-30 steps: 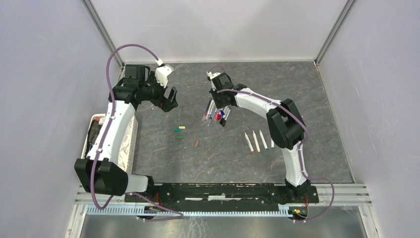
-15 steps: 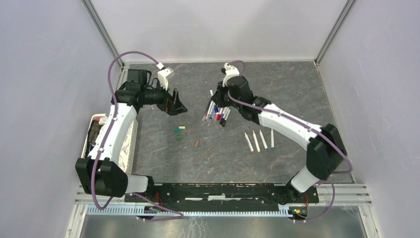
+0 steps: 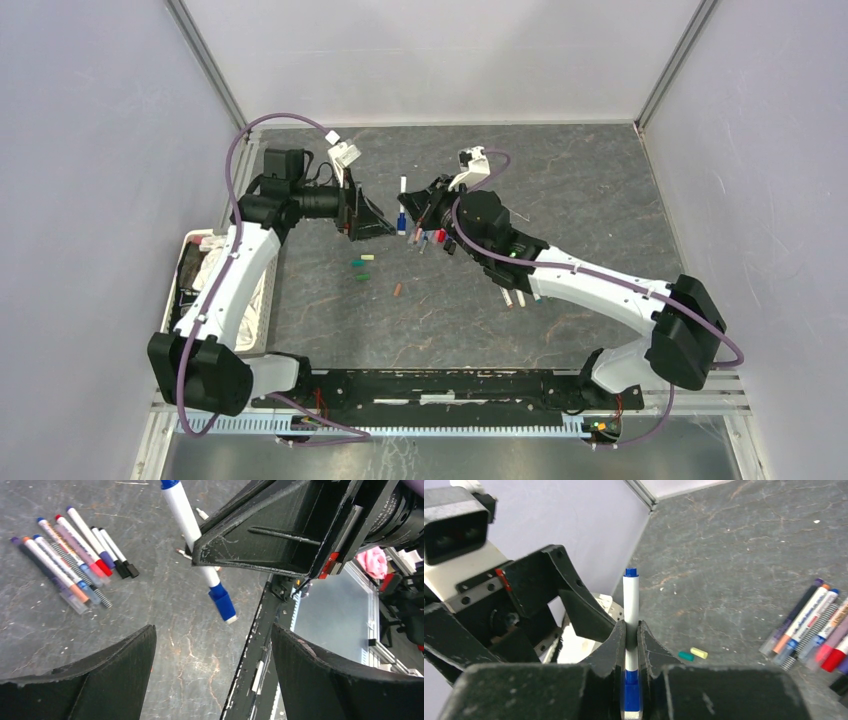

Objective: Open the pen caps
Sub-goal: Pick up the pen from the center of the board.

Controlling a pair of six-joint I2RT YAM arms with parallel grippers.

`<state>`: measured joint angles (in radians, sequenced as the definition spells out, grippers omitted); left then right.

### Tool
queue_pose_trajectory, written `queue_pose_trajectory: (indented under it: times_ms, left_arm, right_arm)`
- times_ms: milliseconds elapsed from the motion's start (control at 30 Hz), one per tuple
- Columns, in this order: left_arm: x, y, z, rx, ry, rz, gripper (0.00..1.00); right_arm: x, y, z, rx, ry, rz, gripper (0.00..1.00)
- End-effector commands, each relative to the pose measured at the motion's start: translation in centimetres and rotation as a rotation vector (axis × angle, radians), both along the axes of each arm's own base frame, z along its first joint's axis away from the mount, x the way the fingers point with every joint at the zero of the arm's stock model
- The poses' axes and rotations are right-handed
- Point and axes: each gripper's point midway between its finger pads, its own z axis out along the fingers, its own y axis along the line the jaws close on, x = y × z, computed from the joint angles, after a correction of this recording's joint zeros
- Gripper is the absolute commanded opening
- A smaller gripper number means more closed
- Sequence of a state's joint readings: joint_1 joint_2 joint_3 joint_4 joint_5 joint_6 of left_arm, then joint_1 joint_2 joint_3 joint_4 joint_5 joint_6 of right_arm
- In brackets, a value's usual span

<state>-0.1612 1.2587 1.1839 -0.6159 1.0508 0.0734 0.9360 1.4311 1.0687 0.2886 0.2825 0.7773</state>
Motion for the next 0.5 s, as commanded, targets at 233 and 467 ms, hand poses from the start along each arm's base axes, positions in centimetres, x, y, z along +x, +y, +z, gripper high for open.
queue_pose_trajectory:
  times_ms: [233, 467]
  left_arm:
    - [-1.5, -1.8, 1.2, -0.044, -0.018, -0.081, 0.75]
    - [-0.9, -1.9, 0.2, -0.021, -0.015, -0.078, 0.47]
  right_arm:
    - [-0.4, 0.7, 4.6, 0.158, -0.053, -0.083, 0.0]
    - [-0.5, 0.6, 4.2, 0.155, -0.052, -0.101, 0.0]
